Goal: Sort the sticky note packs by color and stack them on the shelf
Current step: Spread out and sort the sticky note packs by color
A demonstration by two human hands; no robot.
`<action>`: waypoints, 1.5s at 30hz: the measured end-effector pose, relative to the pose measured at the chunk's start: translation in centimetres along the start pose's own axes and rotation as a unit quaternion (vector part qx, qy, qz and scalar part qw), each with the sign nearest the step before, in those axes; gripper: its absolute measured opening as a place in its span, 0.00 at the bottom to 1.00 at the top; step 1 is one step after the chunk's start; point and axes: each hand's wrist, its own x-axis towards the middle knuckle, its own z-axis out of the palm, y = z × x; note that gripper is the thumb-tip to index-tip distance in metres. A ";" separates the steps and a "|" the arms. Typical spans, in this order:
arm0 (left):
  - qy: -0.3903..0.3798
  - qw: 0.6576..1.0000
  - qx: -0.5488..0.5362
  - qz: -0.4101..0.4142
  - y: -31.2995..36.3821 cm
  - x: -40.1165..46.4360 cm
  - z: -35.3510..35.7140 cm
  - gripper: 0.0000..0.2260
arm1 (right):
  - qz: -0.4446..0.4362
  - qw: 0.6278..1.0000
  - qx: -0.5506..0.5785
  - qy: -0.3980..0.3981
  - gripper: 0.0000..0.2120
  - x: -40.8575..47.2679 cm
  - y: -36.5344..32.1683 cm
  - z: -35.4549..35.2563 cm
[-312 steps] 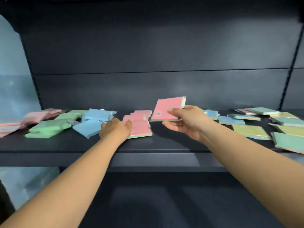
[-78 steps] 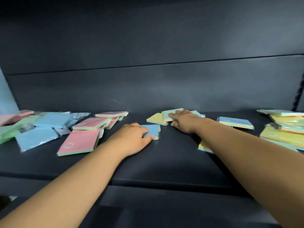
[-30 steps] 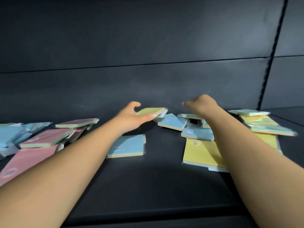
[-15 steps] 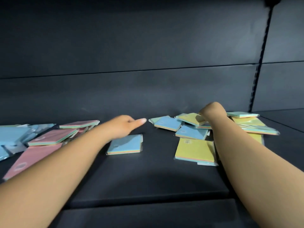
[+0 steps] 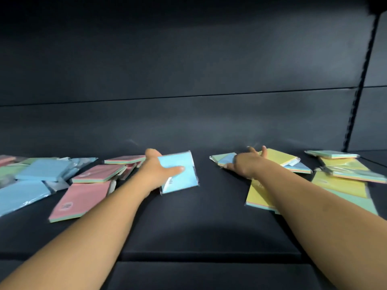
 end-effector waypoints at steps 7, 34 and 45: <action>-0.010 0.965 -0.255 -0.063 0.1 0.7 -0.1 0.13 | -0.096 0.981 0.166 0.027 0.20 -1.3 -0.9 -0.5; 0.034 0.990 0.138 -0.007 1.9 7.4 2.5 0.25 | 0.050 0.874 0.477 0.081 0.08 0.7 1.5 -1.7; 0.037 0.936 0.309 0.166 2.1 -6.1 -3.1 0.10 | 0.017 0.684 0.729 -0.018 0.12 0.6 -4.1 -2.8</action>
